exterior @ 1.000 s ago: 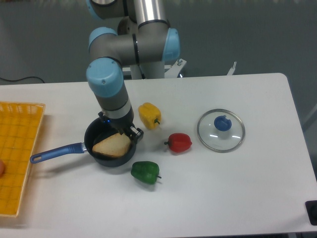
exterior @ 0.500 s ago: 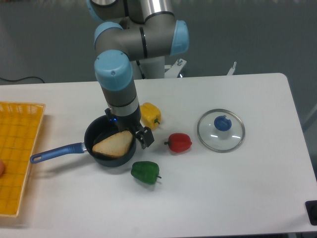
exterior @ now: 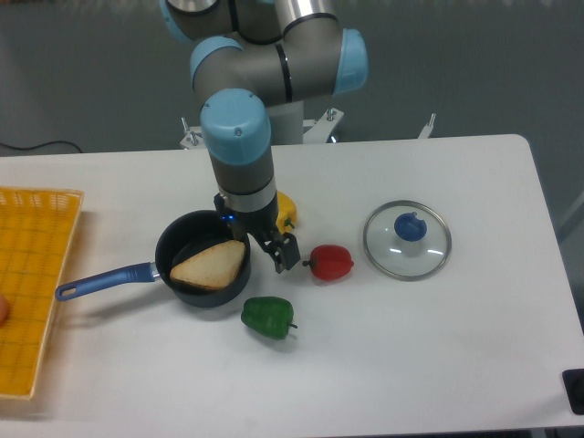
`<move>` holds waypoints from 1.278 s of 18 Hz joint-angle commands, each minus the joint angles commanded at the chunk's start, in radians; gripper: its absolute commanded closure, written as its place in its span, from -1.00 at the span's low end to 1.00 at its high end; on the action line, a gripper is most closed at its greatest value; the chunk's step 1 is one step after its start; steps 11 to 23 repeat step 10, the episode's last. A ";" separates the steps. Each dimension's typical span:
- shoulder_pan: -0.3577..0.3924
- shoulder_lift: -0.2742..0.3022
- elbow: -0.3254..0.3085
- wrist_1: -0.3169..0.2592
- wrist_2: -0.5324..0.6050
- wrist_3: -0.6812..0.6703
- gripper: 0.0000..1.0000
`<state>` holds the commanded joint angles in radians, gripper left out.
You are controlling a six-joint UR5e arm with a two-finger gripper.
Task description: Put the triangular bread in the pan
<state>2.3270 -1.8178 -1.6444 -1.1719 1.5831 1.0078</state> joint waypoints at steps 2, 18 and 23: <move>0.009 0.006 -0.002 -0.002 0.002 0.021 -0.99; 0.031 0.015 -0.002 -0.021 0.003 0.051 -0.99; 0.031 0.015 -0.002 -0.021 0.003 0.051 -0.99</move>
